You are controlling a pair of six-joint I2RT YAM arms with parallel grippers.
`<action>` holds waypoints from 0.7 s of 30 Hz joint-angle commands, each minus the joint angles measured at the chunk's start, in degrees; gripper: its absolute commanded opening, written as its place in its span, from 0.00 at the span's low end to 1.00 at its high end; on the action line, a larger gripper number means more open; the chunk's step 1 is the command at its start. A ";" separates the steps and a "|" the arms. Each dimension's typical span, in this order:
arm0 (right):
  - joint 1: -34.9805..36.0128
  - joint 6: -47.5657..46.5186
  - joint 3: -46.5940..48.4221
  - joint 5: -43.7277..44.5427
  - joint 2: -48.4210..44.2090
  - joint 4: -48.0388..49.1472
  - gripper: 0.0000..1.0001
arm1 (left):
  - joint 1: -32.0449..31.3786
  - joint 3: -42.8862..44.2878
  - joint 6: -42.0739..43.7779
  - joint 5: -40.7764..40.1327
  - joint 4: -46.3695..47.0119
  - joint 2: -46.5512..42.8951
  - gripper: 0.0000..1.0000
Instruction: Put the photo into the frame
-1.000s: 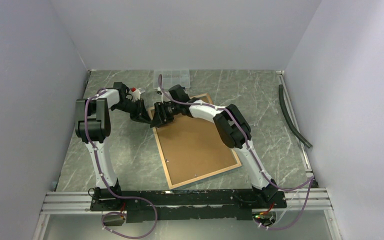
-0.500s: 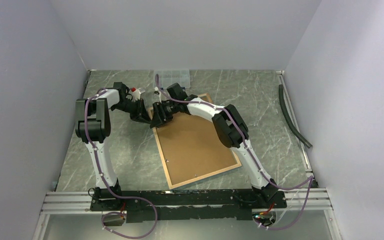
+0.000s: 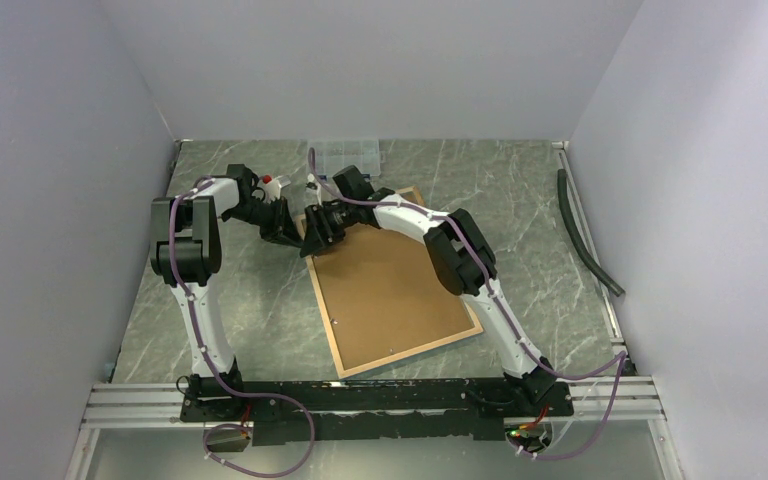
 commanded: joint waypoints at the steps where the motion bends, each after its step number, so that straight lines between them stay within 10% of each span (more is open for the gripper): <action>1: 6.12 -2.14 1.56 -5.90 3.06 -11.56 0.63 | -1.40 -0.36 2.57 -3.58 2.02 0.90 0.08; 12: -2.64 10.61 -8.72 12.33 -15.46 5.24 0.99 | 2.57 1.82 9.14 -4.80 -8.28 -8.84 0.36; 21: -4.39 17.43 -40.38 28.42 -44.82 -6.52 1.00 | 1.82 15.05 11.87 -11.05 -8.30 -4.43 0.56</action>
